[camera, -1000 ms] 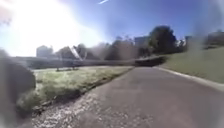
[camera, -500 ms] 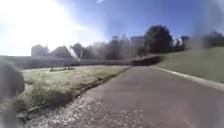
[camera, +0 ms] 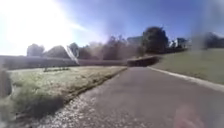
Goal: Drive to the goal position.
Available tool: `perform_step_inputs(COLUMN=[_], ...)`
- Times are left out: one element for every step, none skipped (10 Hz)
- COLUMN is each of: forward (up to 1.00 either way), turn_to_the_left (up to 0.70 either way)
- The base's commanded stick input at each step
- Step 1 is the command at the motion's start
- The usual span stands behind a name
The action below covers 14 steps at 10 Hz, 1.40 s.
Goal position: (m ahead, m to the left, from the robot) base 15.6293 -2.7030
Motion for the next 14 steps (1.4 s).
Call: perform_step_inputs(forward=[0.45,0.45,0.45,0.45,0.45,0.45,0.45,0.45,0.45,0.45,0.45,0.45,0.45,0.45], turn_to_the_left=[-0.27,-0.27,-0.27,-0.27,-0.27,-0.27,-0.27,-0.27,-0.23,-0.05,0.00,0.00,0.00,0.00])
